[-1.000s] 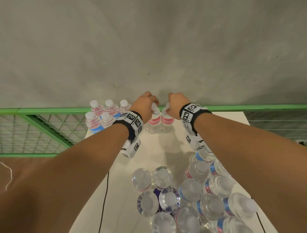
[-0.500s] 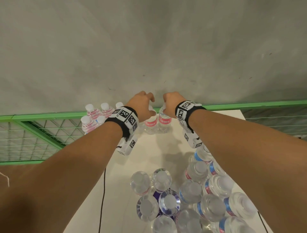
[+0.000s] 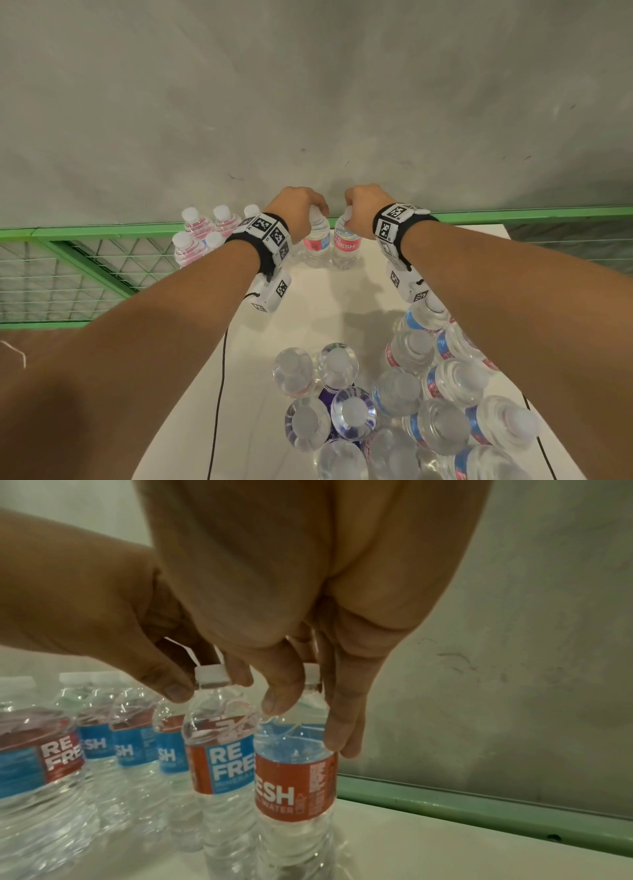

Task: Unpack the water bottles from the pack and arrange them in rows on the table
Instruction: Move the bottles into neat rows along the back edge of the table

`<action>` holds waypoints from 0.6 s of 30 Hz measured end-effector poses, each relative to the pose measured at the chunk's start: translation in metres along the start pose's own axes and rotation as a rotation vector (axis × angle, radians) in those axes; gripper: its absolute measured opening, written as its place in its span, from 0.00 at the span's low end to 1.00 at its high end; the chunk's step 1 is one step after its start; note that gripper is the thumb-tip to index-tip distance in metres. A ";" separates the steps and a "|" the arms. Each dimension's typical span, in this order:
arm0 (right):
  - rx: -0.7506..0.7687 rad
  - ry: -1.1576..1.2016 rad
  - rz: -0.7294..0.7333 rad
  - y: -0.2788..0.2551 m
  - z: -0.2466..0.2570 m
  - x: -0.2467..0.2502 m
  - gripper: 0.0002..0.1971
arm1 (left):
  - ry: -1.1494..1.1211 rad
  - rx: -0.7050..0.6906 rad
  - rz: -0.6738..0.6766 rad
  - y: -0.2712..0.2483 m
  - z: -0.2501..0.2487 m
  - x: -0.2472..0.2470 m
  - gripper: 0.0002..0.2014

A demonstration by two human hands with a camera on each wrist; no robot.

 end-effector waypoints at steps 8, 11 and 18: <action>0.003 -0.008 -0.008 0.002 0.005 0.001 0.08 | 0.043 0.103 -0.063 0.010 0.002 0.002 0.18; 0.023 -0.024 -0.020 0.001 0.006 0.002 0.07 | 0.032 0.085 -0.074 0.009 0.001 0.003 0.15; 0.028 -0.062 -0.029 0.000 0.009 0.002 0.09 | 0.034 0.035 -0.050 0.008 -0.003 0.006 0.14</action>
Point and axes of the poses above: each hand's wrist, its own y-axis towards the middle knuckle, its own x-axis out of the back of the hand, z = x × y, the point moved 7 cm from there along y, towards the middle knuckle, and after that the axes turned 12 degrees about -y, right-handed, at the moved point
